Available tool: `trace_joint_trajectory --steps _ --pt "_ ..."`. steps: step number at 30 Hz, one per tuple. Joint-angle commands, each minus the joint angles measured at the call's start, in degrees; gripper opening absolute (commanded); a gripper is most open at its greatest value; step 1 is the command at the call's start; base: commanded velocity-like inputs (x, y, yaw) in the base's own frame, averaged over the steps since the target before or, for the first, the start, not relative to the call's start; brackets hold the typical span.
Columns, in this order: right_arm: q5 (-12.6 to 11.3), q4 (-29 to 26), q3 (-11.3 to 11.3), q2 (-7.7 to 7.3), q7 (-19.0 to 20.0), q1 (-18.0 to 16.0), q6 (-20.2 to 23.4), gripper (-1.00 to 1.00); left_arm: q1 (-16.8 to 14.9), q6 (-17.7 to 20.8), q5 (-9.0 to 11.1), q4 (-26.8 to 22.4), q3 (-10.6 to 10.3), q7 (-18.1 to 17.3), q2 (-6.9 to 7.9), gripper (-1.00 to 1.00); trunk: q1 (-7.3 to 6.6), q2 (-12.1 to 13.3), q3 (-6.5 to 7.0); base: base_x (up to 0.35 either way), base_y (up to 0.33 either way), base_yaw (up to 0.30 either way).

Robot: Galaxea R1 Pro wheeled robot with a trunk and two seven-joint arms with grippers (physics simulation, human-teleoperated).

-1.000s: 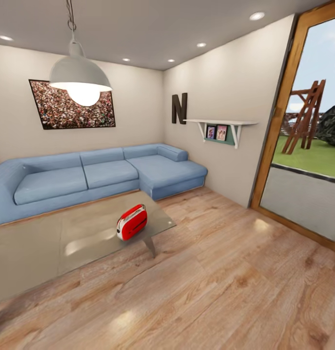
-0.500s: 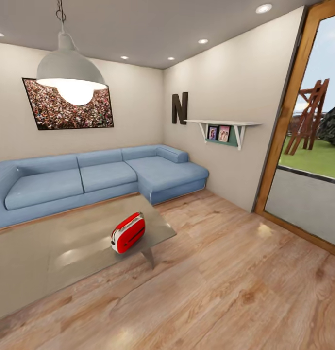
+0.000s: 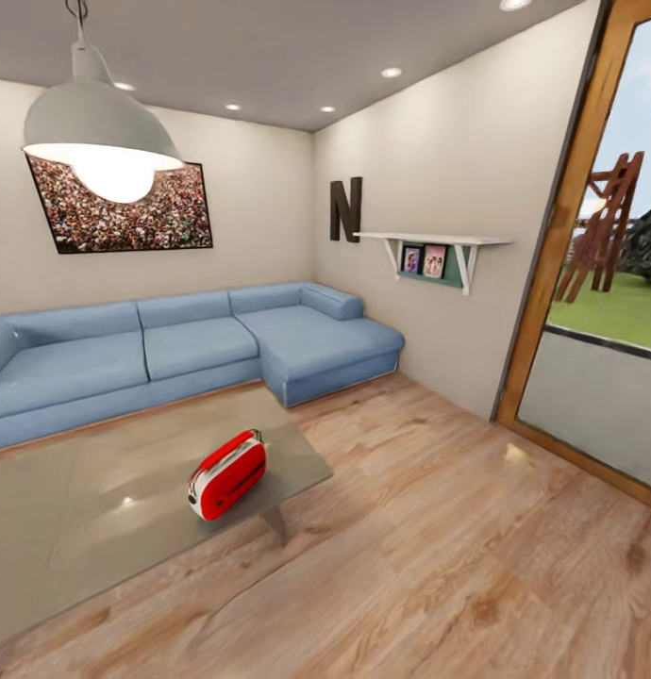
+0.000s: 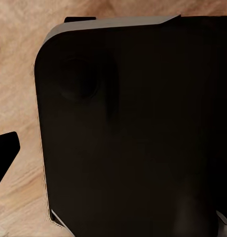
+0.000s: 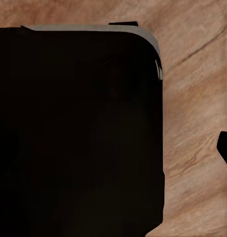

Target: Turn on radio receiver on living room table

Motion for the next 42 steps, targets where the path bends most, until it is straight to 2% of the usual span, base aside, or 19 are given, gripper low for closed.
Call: trace_joint_trajectory --steps 1,18,42 --pt "0.0 0.01 0.0 0.0 0.0 0.0 0.0 1.0 0.01 0.0 0.0 0.0 0.0 -0.02 0.0 1.0 0.0 0.0 0.0 0.299 -0.198 0.0" --pt "0.0 -0.01 0.01 0.0 0.0 0.0 -0.03 1.0 0.03 0.0 0.17 0.0 0.25 -0.07 0.0 1.0 0.0 0.0 0.0 0.299 -0.188 0.0" --pt "0.05 0.02 0.01 0.0 0.0 0.02 0.0 1.0 -0.01 0.0 0.18 0.0 0.26 -0.03 0.0 1.0 0.0 0.0 0.0 0.318 -0.007 0.0"
